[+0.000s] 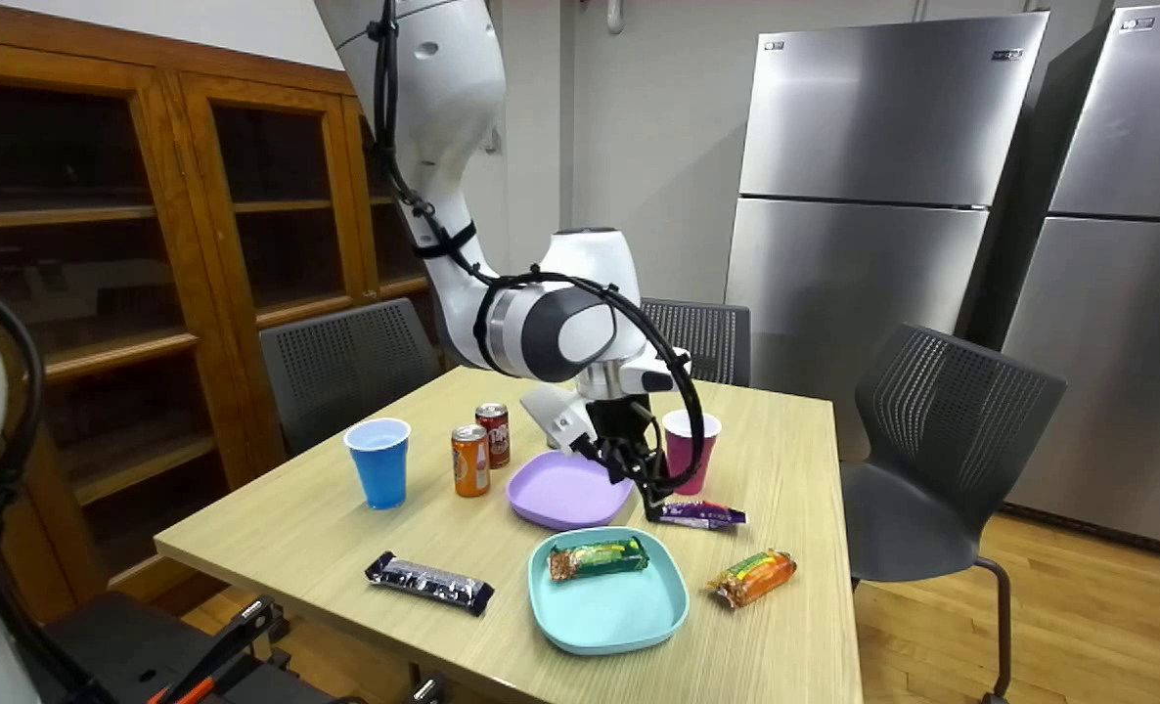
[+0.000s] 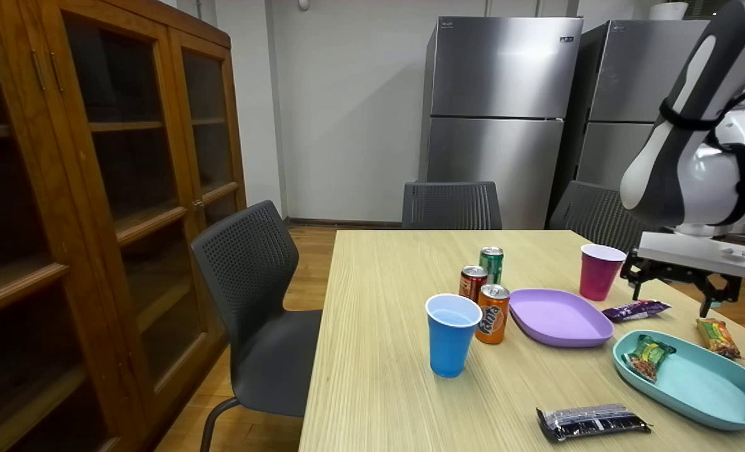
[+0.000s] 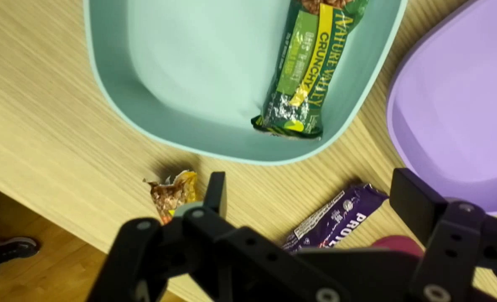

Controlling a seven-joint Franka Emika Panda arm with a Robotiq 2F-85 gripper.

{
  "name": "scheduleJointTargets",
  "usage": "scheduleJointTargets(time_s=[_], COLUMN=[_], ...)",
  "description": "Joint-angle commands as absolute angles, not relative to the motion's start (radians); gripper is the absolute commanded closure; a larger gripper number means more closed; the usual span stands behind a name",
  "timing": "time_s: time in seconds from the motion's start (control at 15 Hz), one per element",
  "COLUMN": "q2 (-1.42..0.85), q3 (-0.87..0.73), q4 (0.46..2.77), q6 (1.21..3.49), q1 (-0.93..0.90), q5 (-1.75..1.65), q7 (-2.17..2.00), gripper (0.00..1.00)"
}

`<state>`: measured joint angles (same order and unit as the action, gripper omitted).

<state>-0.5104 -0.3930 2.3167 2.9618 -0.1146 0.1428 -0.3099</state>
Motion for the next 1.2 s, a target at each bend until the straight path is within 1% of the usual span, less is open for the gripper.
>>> scheduleJointTargets(time_s=[0.0, 0.53, 1.13], q2=[-0.492, -0.454, -0.533], q3=[-0.378, -0.366, -0.336], q4=[2.315, 2.318, 2.268], q6=[2.954, 2.908, 2.935], q1=[-0.084, -0.049, 0.071], q5=[0.108, 0.103, 0.139], q7=[-0.325, -0.316, -0.309], gripper=[0.0, 0.0, 0.0])
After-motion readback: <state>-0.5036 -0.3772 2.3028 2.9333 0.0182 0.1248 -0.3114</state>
